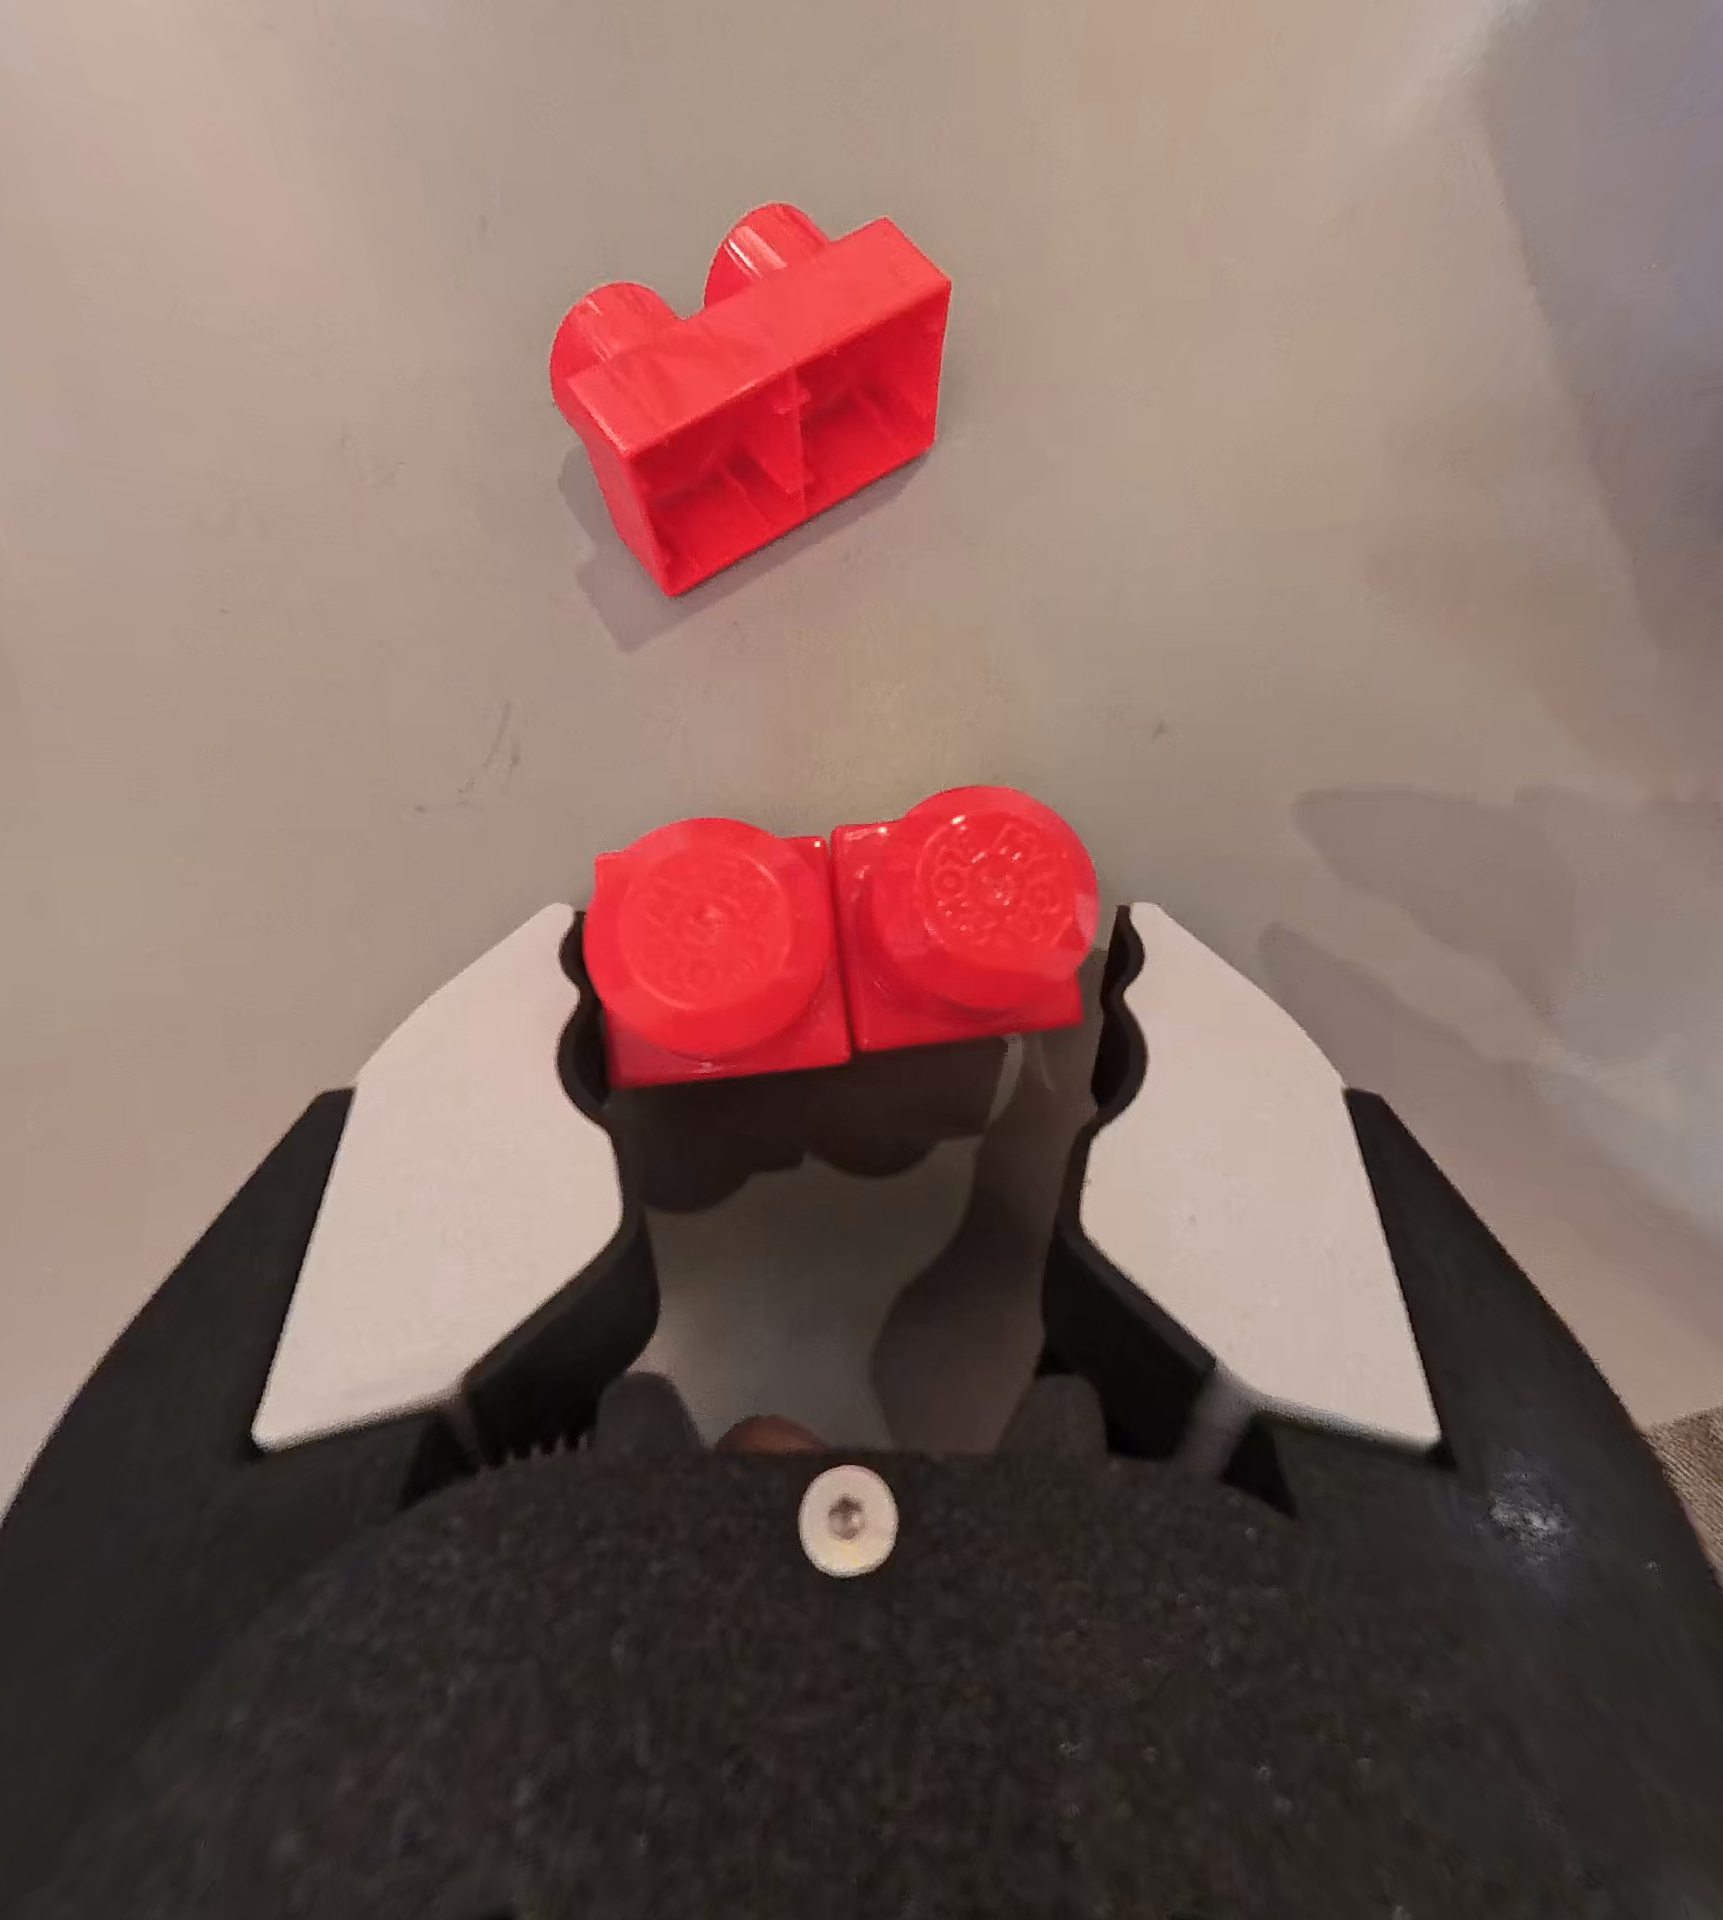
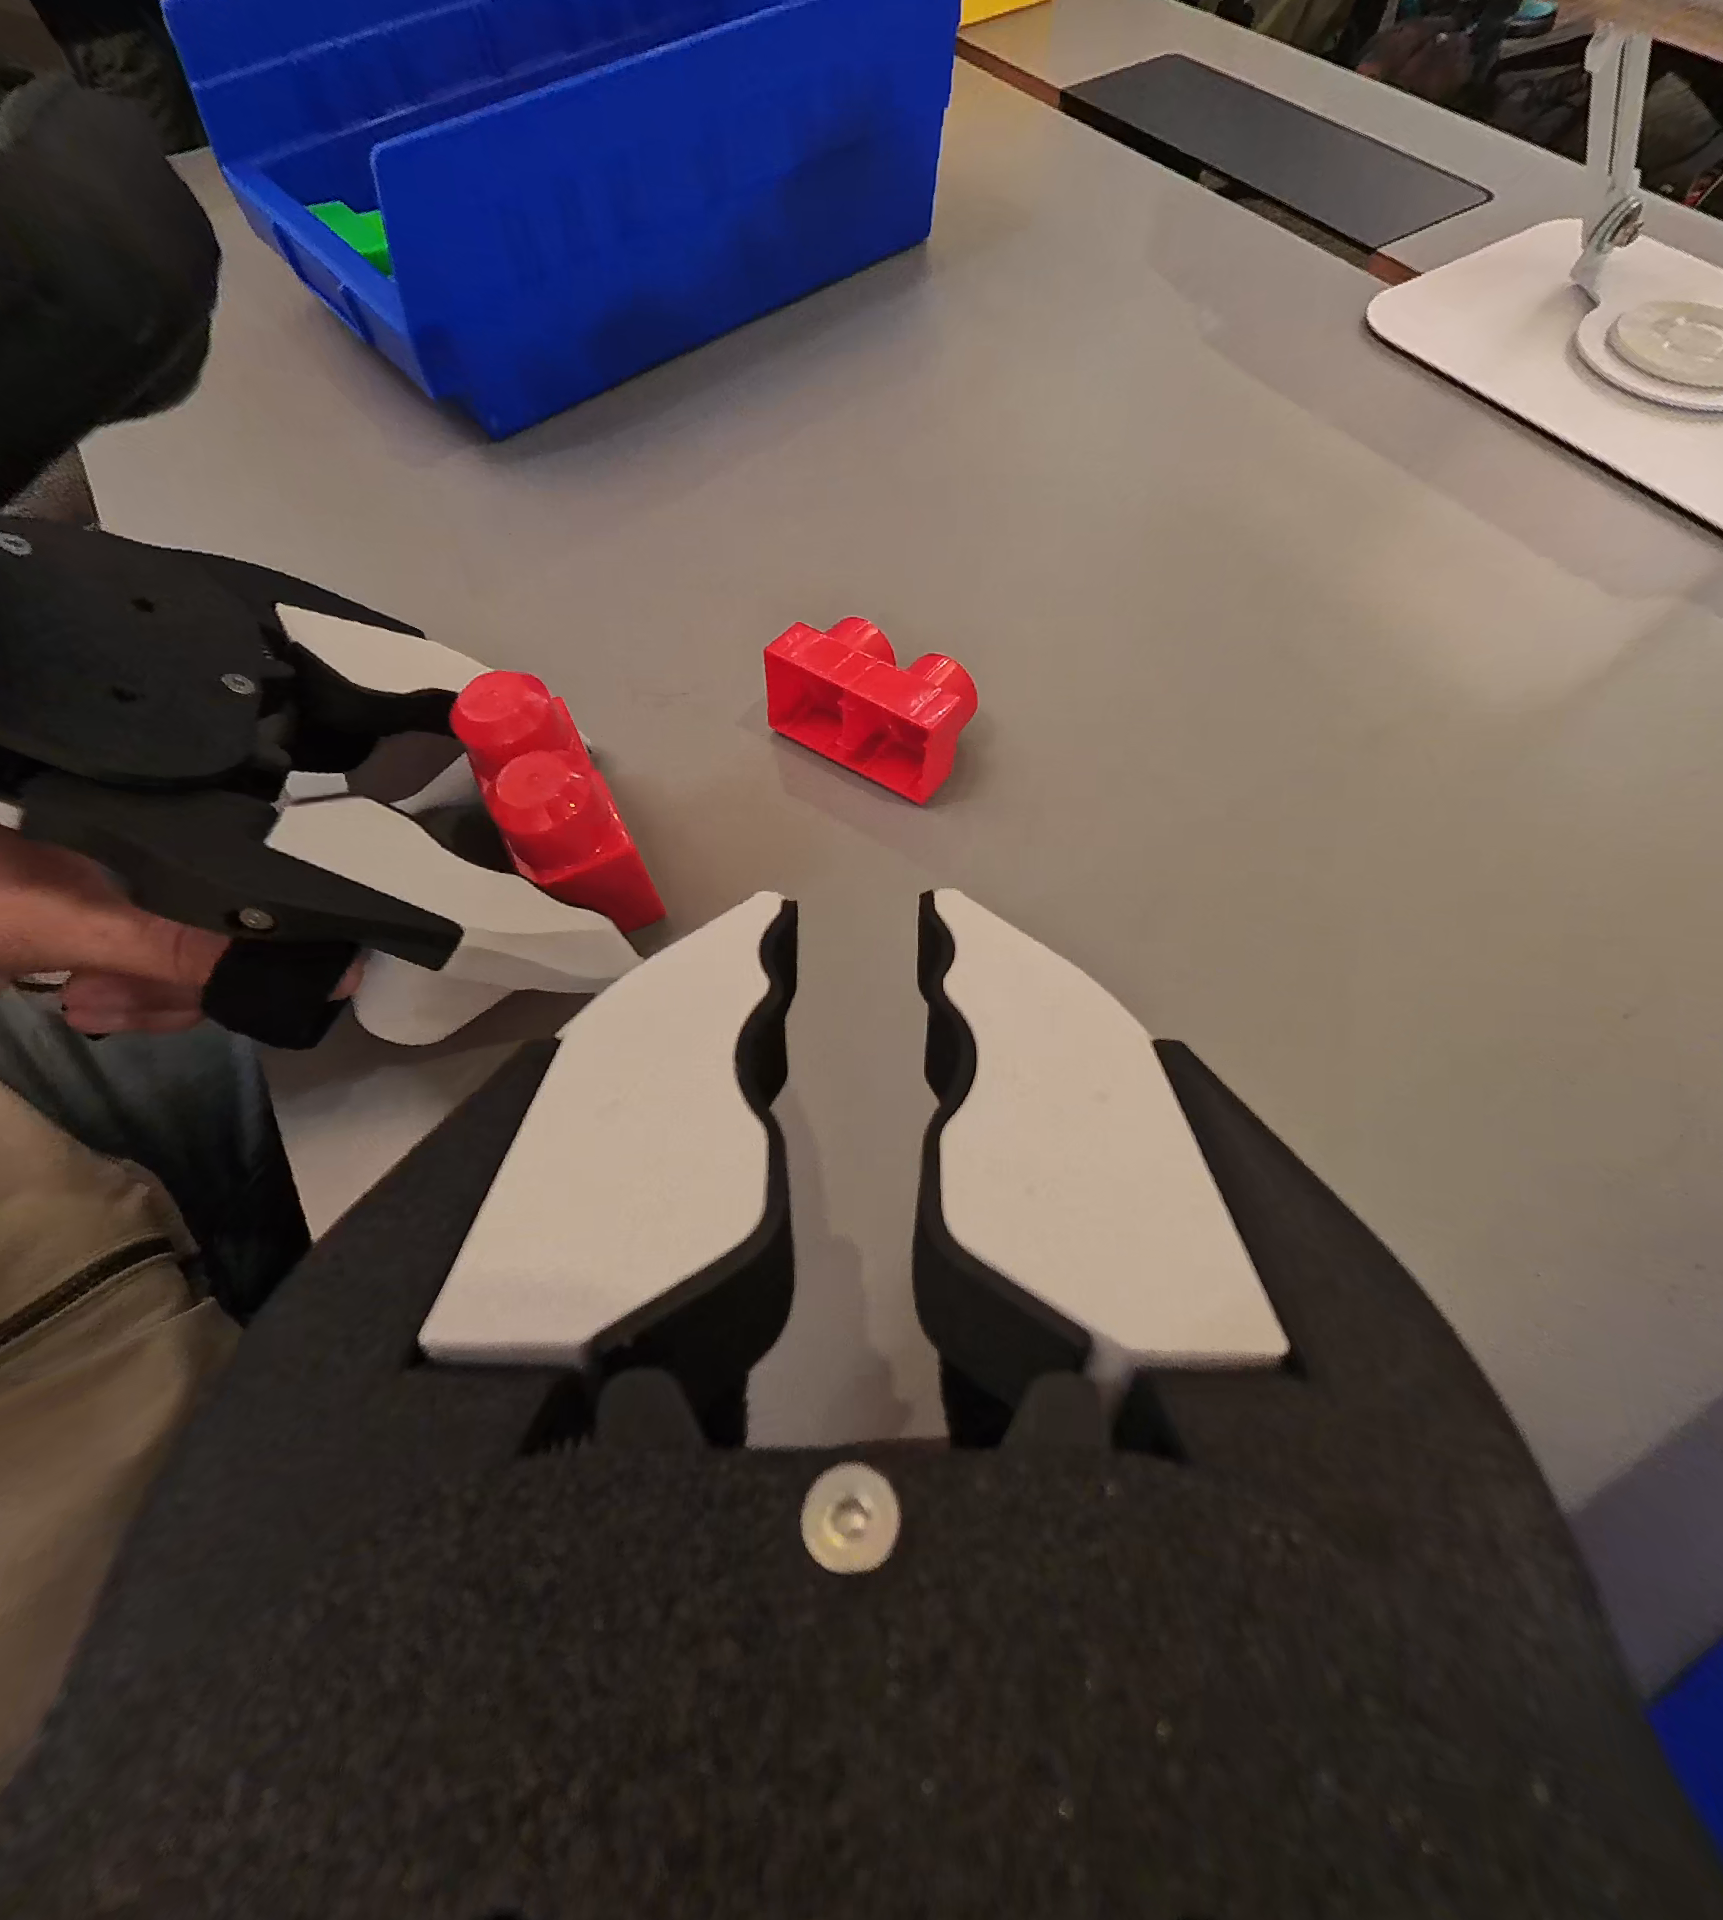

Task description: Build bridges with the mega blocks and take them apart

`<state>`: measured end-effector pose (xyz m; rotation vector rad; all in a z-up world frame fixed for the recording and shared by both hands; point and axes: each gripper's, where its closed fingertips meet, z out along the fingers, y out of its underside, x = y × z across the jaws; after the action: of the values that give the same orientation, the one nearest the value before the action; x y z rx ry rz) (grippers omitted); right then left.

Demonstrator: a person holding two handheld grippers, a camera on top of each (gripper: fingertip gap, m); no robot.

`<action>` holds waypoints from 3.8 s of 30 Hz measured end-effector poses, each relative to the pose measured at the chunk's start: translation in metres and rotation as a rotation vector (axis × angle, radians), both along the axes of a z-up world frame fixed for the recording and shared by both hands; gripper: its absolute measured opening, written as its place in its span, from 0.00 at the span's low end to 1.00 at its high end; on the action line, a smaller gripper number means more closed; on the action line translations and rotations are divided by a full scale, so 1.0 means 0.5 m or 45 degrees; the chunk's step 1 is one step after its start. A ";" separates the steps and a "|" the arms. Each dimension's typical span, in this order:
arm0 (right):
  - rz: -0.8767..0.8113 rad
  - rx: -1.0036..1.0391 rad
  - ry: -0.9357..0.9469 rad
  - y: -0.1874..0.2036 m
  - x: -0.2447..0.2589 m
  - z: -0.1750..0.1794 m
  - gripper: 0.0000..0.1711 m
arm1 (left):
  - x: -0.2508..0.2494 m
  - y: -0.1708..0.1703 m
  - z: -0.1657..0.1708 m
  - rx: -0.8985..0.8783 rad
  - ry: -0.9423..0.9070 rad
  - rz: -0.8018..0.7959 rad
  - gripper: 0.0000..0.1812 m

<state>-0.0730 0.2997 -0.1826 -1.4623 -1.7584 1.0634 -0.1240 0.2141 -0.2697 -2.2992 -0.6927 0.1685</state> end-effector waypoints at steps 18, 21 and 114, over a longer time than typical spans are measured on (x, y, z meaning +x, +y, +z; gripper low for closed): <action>0.063 -0.054 0.065 -0.017 0.007 0.027 0.12 | -0.013 -0.001 -0.005 -0.068 0.074 0.144 0.50; 0.066 -0.055 0.070 -0.017 0.010 0.030 0.12 | -0.014 0.001 -0.007 -0.078 0.080 0.152 0.50; 0.117 0.232 -0.318 -0.098 -0.038 -0.127 0.22 | -0.040 -0.179 0.028 0.140 0.177 -0.368 0.33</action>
<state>-0.0921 0.2508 -0.2461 -1.4617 -2.0561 0.7659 -0.1438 0.1247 -0.2555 -2.2280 -0.2877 0.1487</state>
